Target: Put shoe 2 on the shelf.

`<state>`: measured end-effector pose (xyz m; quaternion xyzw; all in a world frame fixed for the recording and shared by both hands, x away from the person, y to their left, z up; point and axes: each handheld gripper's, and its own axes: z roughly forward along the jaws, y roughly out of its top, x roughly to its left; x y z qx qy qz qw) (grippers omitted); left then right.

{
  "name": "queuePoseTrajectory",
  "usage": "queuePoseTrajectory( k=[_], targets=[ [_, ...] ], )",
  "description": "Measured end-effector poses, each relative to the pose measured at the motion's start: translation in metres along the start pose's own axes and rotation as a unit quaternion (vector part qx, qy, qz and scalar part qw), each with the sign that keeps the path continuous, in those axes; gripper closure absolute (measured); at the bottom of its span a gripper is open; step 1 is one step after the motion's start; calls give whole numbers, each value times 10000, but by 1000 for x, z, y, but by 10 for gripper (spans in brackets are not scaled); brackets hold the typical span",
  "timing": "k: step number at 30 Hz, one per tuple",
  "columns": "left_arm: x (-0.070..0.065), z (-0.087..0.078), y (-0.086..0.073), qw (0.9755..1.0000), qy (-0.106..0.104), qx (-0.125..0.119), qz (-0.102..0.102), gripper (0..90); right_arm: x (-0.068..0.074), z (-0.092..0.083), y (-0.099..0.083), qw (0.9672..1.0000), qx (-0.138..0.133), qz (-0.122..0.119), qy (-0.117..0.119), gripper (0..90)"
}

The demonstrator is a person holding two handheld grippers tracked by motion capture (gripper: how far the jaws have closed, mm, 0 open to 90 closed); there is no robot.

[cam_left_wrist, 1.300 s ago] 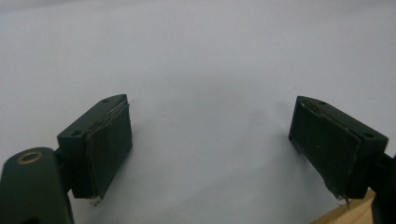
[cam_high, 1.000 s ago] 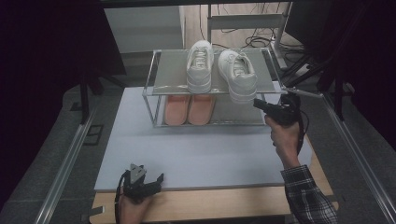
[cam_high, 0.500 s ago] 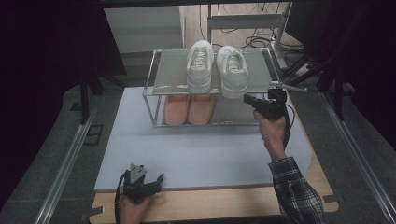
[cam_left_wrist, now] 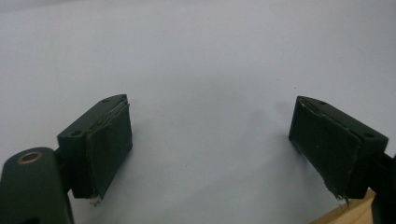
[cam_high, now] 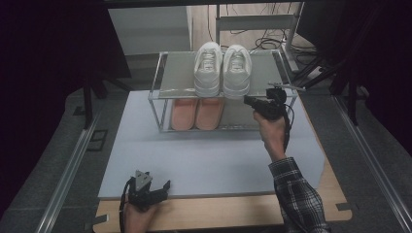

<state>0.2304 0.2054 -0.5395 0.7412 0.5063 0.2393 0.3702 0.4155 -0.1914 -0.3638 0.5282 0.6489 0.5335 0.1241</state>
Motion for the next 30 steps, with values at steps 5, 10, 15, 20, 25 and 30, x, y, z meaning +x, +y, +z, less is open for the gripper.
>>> queuePoseTrajectory(
  k=[5, 10, 15, 20, 25, 30],
  targets=[
    [0, 0, 0, 10000, -1, 0, -2, 130, 6, 8, 1, 10000, 47, -32, 36, 898],
    [0, 0, 0, 10000, 0, 3, 1, 131, 7, 10, 1, 10000, 32, -47, 5, 898],
    [0, 0, 0, 10000, -1, 0, -1, 131, 6, 8, 1, 10000, 56, -12, 68, 897],
    [0, 0, 0, 10000, -1, -1, -2, 131, 6, 4, 1, 9999, 63, -68, 113, 896],
    [0, 0, 0, 10000, -1, -1, -4, 131, 7, -1, 2, 9998, 54, -113, 151, 883],
    [0, 0, 0, 10000, -1, 0, -3, 131, 8, -5, 2, 9996, 77, -186, 177, 858]
  ],
)
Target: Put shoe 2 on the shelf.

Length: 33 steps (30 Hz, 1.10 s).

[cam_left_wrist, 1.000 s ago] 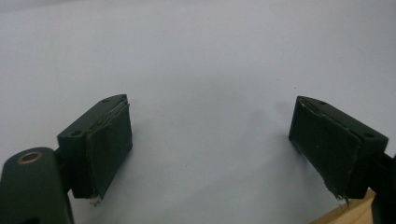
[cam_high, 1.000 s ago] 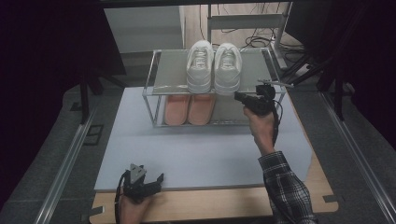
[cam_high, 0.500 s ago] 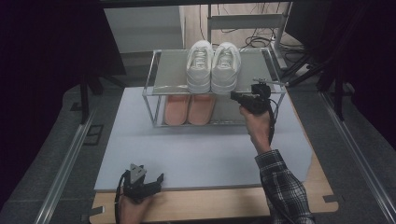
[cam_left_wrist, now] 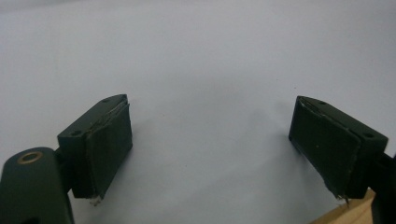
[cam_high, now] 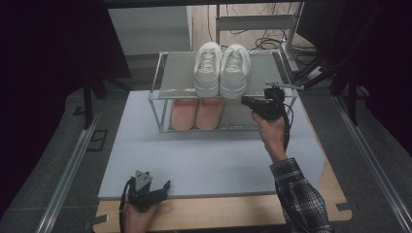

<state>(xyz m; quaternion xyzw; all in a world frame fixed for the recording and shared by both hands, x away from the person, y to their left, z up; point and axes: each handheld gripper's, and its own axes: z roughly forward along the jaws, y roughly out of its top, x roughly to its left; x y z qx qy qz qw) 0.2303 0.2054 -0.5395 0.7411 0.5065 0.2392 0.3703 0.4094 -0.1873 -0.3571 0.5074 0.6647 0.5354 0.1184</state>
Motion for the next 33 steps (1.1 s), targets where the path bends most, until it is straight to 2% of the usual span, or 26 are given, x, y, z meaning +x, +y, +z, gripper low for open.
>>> queuePoseTrajectory(
  k=[15, 33],
  targets=[
    [0, 0, 0, 10000, -1, -6, -6, 131, 3, -10, -7, 9995, 166, -285, -28, 763],
    [0, 0, 0, 10000, 1, -5, -4, 131, 6, -23, -18, 9976, 206, -663, -29, 528]
  ],
)
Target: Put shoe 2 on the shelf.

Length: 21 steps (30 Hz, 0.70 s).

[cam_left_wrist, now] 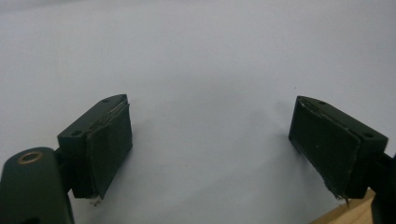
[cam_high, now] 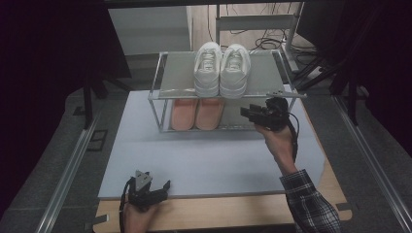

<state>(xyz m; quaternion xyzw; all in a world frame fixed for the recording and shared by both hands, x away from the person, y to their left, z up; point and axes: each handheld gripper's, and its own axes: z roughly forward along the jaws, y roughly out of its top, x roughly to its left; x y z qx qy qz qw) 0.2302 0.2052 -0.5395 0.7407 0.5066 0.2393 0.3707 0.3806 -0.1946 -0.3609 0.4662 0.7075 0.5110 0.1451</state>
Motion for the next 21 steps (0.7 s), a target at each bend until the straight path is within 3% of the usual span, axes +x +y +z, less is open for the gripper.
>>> queuePoseTrajectory(
  k=[21],
  targets=[
    [0, 0, 0, 10000, 1, -1, 20, 132, -4, -22, -21, 9992, 101, -382, -97, 368]
  ],
)
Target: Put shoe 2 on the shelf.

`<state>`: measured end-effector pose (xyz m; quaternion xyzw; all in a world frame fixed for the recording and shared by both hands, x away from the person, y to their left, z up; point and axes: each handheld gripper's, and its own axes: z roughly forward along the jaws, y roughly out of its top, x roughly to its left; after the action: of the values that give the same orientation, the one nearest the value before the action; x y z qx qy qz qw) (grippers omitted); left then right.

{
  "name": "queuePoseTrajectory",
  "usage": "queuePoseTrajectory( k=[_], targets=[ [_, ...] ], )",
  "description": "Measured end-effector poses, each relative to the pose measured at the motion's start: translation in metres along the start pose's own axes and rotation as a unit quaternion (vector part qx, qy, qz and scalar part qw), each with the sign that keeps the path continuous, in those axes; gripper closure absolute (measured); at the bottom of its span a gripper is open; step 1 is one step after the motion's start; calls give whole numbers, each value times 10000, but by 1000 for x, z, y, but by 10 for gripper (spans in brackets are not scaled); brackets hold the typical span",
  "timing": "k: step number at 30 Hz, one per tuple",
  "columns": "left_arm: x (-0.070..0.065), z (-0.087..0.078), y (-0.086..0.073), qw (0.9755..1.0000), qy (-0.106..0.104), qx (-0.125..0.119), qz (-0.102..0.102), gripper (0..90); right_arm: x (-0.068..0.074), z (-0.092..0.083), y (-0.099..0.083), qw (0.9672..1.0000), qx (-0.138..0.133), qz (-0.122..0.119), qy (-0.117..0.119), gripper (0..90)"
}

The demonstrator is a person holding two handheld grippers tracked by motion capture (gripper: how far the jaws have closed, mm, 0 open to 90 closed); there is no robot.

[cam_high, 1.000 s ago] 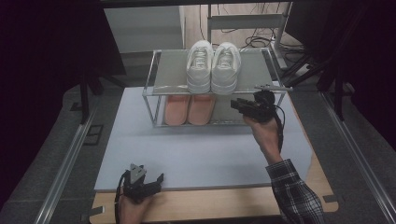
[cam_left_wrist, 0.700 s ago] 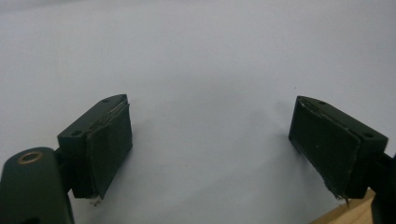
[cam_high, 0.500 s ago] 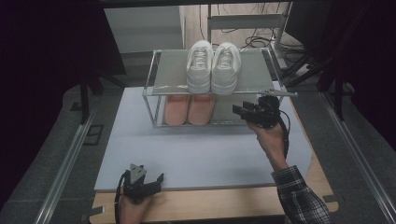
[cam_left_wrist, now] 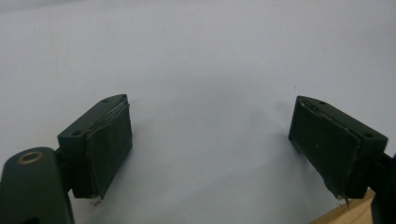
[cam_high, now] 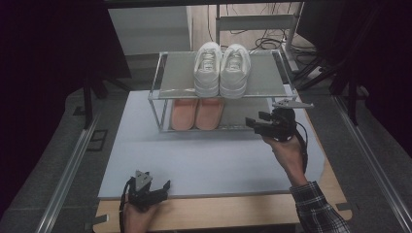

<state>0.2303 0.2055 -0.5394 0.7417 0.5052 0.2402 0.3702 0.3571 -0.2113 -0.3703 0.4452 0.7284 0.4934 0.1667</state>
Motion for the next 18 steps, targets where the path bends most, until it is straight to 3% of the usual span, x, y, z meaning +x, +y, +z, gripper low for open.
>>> queuePoseTrajectory(
  k=[10, 18],
  targets=[
    [0, 0, 0, 10000, 1, -2, -2, 132, -3, -10, -13, 9999, 103, -106, 87, 308],
    [0, 0, 0, 10000, 2, -3, -2, 132, -9, -17, -27, 9998, 171, -54, 104, 272]
  ],
)
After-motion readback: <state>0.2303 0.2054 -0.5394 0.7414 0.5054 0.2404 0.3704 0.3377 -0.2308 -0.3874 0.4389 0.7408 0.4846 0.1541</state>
